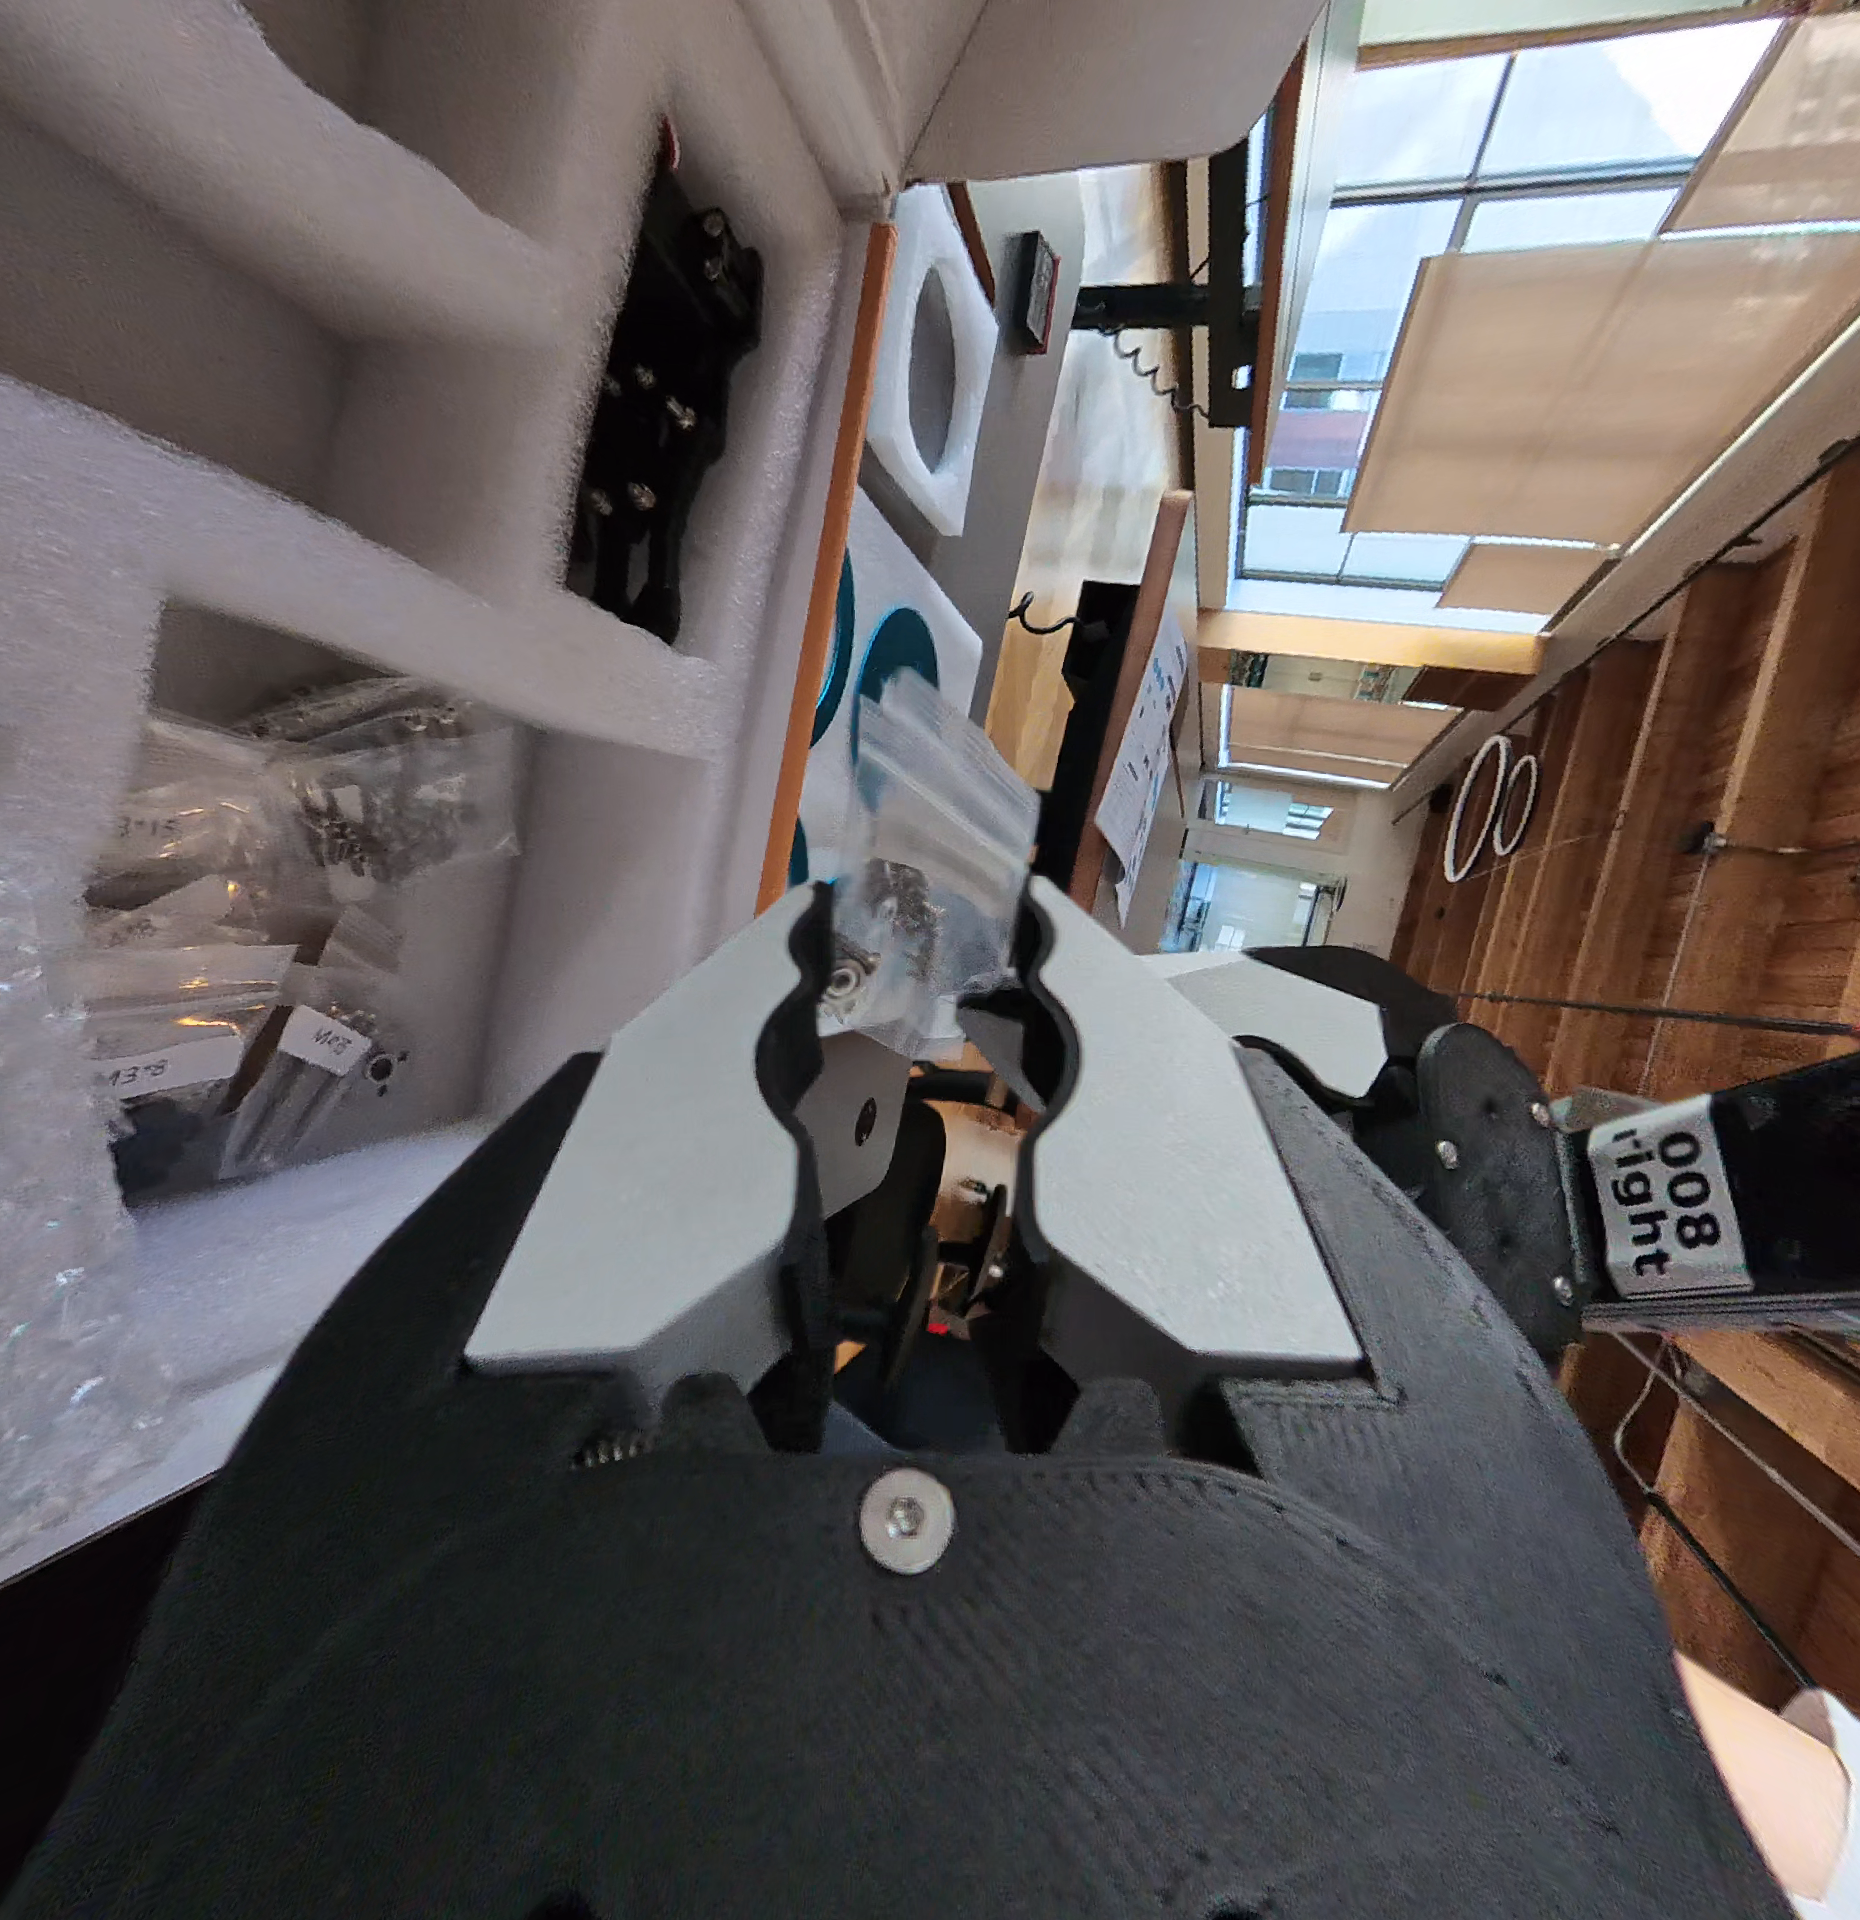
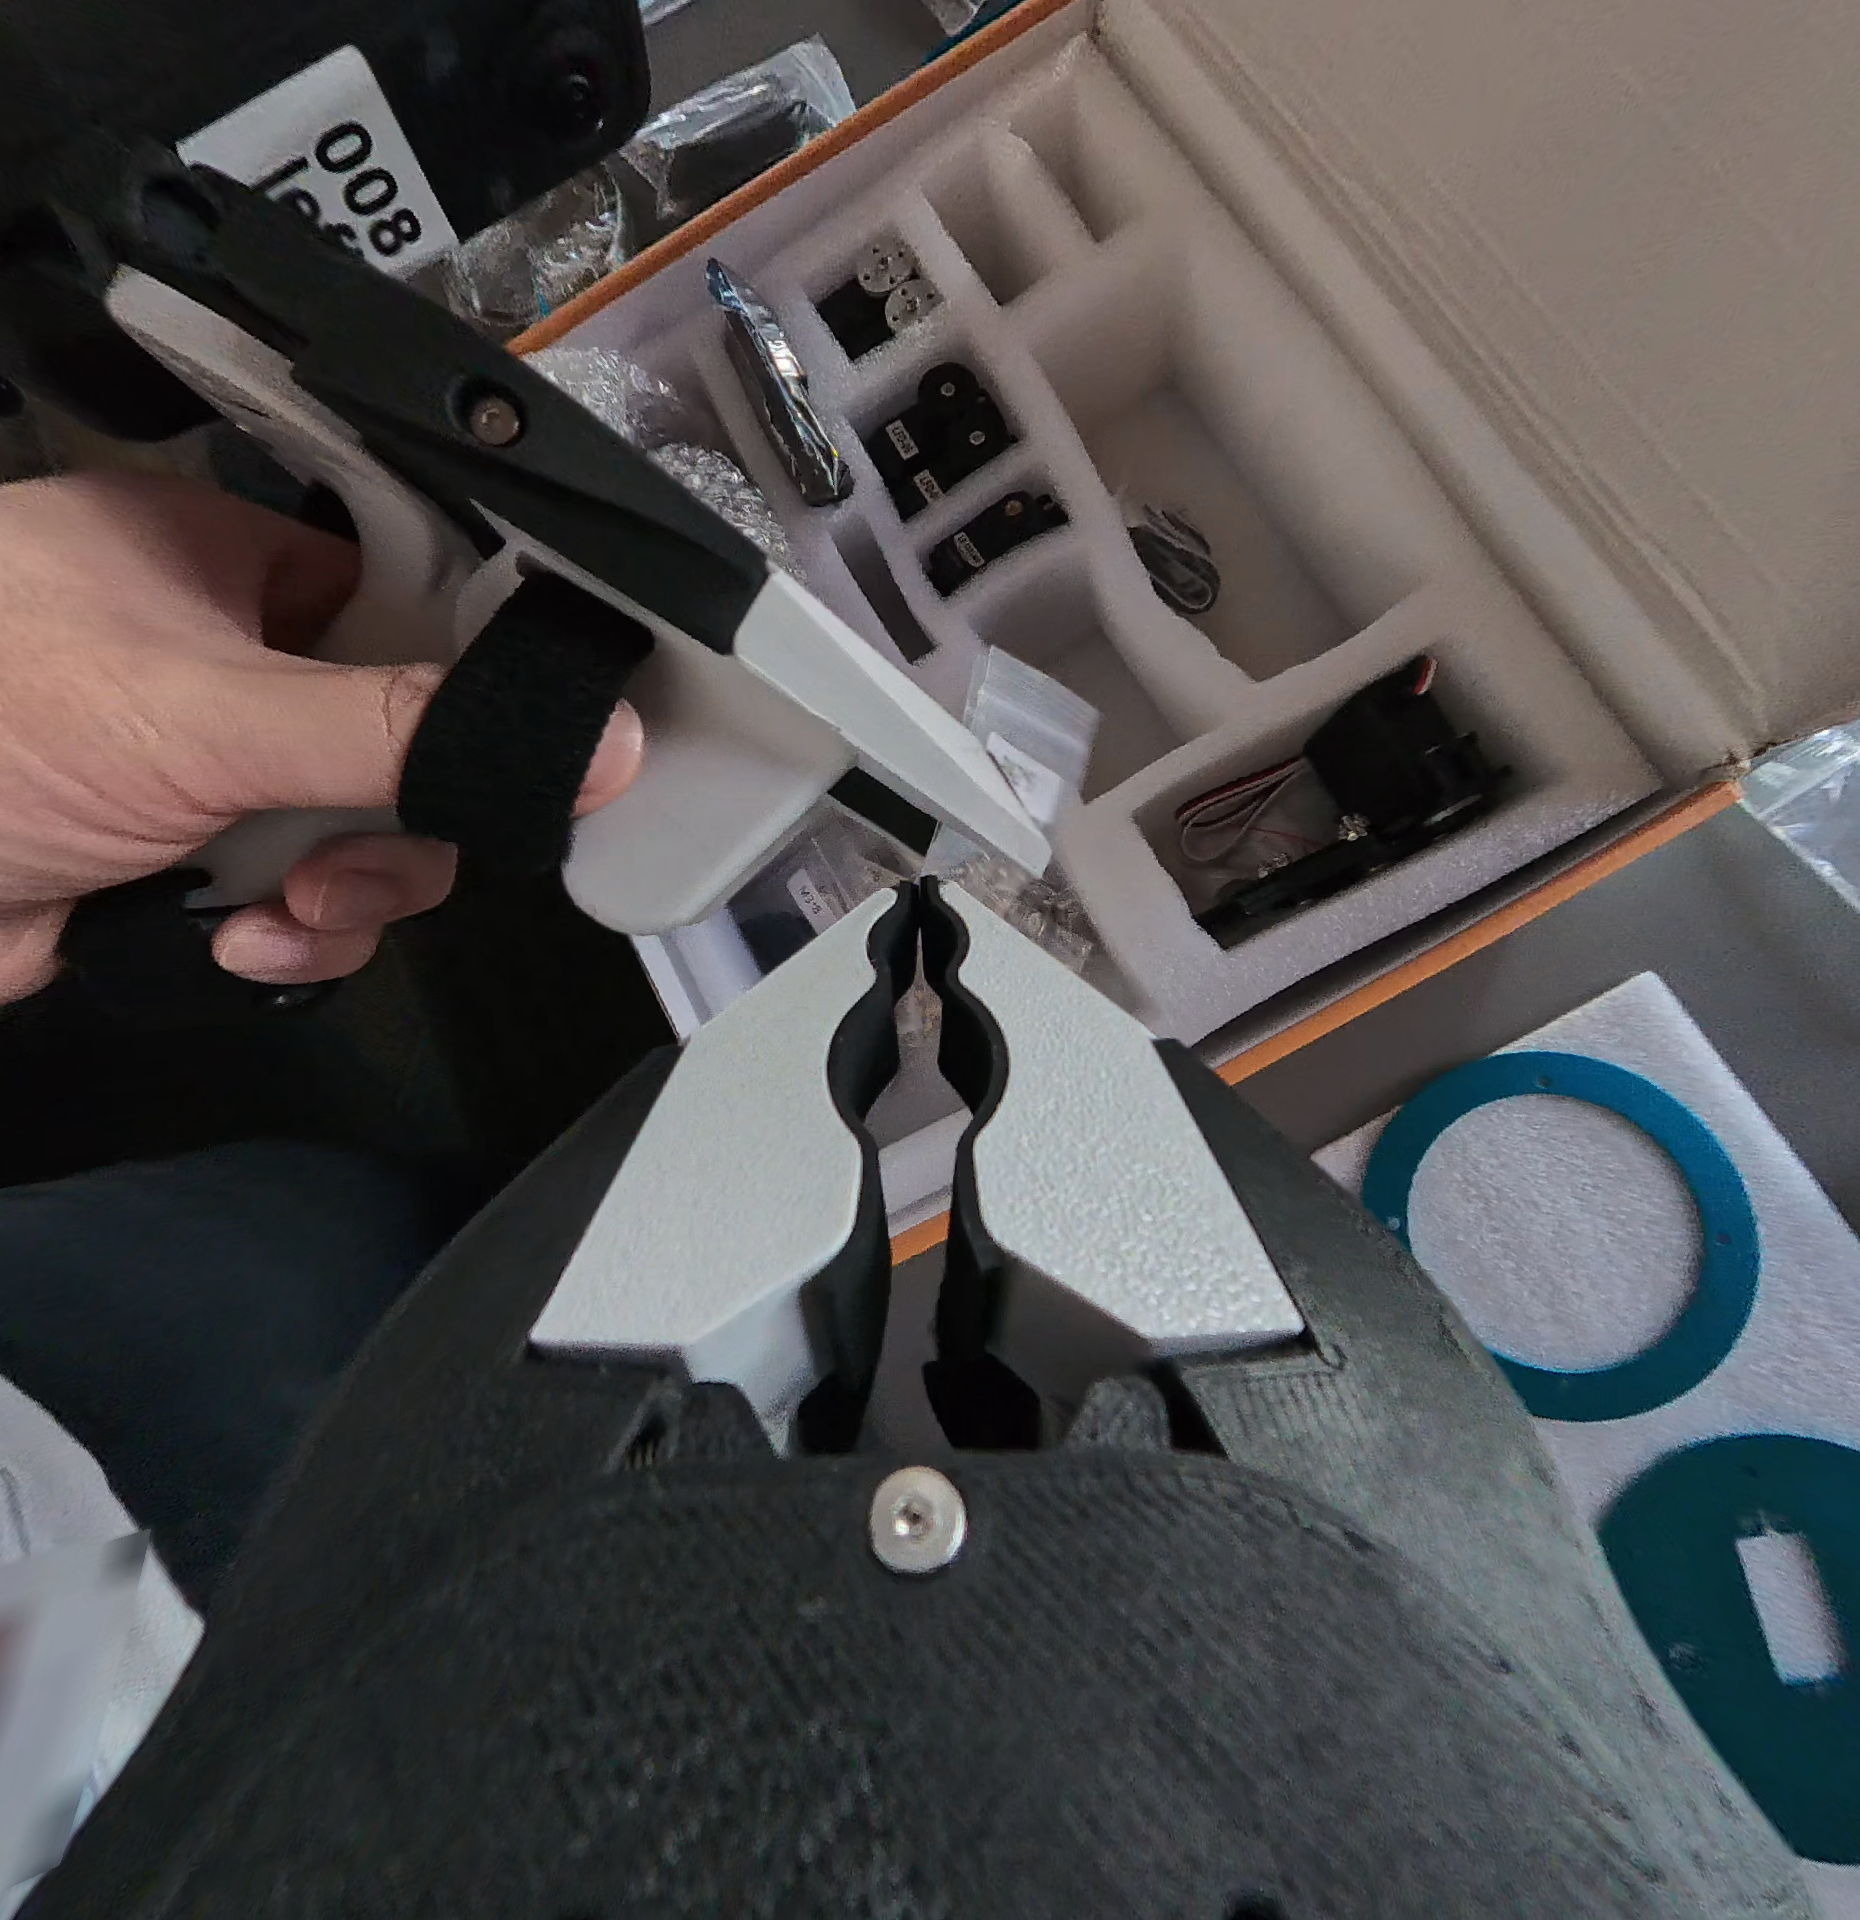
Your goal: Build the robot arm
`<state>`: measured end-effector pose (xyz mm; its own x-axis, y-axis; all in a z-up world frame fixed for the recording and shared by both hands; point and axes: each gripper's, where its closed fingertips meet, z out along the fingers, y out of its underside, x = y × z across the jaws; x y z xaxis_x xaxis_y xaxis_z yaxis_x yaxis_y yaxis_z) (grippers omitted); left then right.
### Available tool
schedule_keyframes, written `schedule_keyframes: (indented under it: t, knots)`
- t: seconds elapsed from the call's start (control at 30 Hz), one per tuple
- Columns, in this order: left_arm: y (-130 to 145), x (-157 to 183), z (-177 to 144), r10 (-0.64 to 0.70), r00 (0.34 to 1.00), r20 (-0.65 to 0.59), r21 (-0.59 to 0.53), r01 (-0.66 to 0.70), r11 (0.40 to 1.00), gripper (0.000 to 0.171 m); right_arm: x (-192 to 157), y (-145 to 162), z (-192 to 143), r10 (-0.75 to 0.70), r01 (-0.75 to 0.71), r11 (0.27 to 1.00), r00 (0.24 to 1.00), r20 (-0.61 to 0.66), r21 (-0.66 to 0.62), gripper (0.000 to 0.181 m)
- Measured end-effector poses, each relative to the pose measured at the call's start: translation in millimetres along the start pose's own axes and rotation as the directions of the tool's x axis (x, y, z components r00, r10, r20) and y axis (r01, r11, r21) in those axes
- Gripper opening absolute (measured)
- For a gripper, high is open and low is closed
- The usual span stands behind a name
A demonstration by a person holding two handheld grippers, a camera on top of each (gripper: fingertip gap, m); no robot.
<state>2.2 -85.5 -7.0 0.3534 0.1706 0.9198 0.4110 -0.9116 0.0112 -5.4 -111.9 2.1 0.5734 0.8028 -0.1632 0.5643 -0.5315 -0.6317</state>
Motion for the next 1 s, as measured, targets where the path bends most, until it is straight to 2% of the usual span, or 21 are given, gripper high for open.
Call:
schedule_keyframes:
  t: [0.07,0.13,0.27,0.33,0.5,0.6,0.7,0.73,0.8,0.83,0.87,0.93,1.0]
  knots:
    - [-1.8,4.1,-2.9,-0.006,0.999,-0.032,0.023,0.007,1.0,0.013,-3.2,0.6,3.1,-0.016,0.016,1.0,1.0,-0.015,-0.014,0.0]
    - [-2.4,5.4,-6.0,-0.001,0.999,-0.05,0.03,0.003,1.0,0.002,-7.9,1.4,5.7,-0.012,0.012,1.0,1.0,-0.003,-0.018,0.0]
    - [0.5,7.0,-10.8,0.029,0.996,-0.087,-0.001,-0.029,1.0,0.0,-16.8,1.0,6.0,0.022,-0.022,1.0,0.997,0.07,-0.009,0.002]
    - [0.3,12.5,-16.8,0.052,0.988,-0.142,-0.02,-0.056,0.998,0.0,-19.5,-5.8,-1.6,0.072,-0.078,0.996,0.988,0.133,0.041,0.027]
    - [11.0,37.6,-37.6,0.105,0.933,-0.343,-0.129,-0.158,0.979,0.0,5.2,-18.6,-29.9,0.18,-0.225,0.961,0.95,0.254,0.162,0.036]
    - [24.8,54.6,-49.9,0.173,0.881,-0.441,-0.176,-0.274,0.946,0.0,-2.6,-28.2,-40.2,0.226,-0.338,0.929,0.841,0.491,0.15,0.037]
    - [39.7,62.9,-55.6,0.233,0.845,-0.481,-0.215,-0.371,0.903,0.0,-18.3,-34.2,-48.1,0.285,-0.439,0.897,0.67,0.685,0.057,0.037]
    - [42.9,64.3,-55.9,0.241,0.84,-0.486,-0.225,-0.387,0.894,0.0,-27.3,-38.5,-55.7,0.289,-0.47,0.882,0.581,0.761,0.024,0.025]
    - [46.7,71.6,-57.8,0.234,0.82,-0.522,-0.228,-0.399,0.888,0.0,-28.5,-37.5,-52.8,0.363,-0.53,0.846,0.5,0.786,-0.053,0.016]
    - [47.6,71.5,-57.1,0.236,0.821,-0.52,-0.232,-0.401,0.886,0.0,-32.8,-38.6,-57.7,0.362,-0.545,0.835,0.438,0.823,-0.078,0.001]
    - [47.2,72.2,-56.7,0.234,0.82,-0.523,-0.228,-0.399,0.888,0.0,-33.7,-41.7,-62.5,0.354,-0.567,0.82,0.392,0.849,-0.079,0.0]
    - [39.9,75.2,-56.6,0.217,0.821,-0.529,-0.192,-0.364,0.911,0.007,-28.3,-44.0,-62.9,0.361,-0.614,0.787,0.374,0.854,-0.064,0.0]
    - [29.9,78.9,-60.8,0.181,0.812,-0.554,-0.148,-0.311,0.939,0.01,-23.6,-48.6,-67.0,0.374,-0.669,0.739,0.311,0.874,-0.078,0.0]
